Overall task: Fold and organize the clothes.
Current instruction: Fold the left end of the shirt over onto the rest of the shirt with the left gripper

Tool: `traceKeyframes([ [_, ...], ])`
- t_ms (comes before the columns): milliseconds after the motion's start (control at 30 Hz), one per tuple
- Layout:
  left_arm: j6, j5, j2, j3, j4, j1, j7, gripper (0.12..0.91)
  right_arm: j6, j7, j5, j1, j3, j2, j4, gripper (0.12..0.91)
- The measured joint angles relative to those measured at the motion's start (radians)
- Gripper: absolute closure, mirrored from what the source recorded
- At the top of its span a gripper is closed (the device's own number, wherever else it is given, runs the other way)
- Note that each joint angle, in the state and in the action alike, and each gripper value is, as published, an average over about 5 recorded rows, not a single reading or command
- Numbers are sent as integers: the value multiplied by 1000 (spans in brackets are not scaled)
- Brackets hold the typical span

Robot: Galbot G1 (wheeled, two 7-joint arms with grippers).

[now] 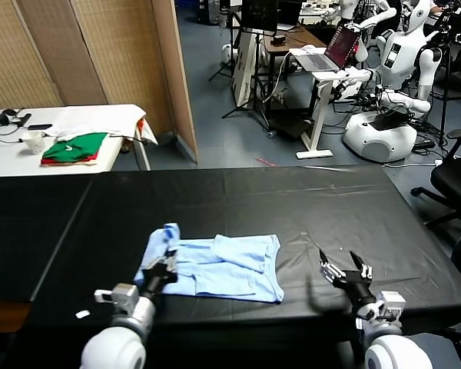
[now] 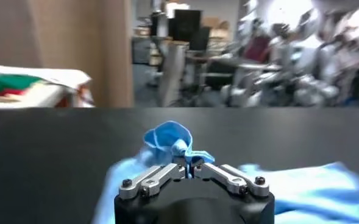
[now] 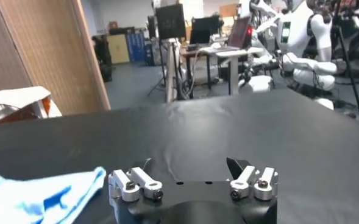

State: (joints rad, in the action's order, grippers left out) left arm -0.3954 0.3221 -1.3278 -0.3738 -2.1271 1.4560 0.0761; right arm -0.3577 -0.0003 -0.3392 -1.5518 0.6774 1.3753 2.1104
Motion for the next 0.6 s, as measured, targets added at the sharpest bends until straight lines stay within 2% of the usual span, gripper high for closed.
traceKeyframes([
  [267,-26,109,-38,129,-2,-38,10,853,6,-3,4,-31,21,10,5,118],
  [600,-23,108,-95,207,28,-73,10,853,8,-5,10,-27,12,20,-1,118],
])
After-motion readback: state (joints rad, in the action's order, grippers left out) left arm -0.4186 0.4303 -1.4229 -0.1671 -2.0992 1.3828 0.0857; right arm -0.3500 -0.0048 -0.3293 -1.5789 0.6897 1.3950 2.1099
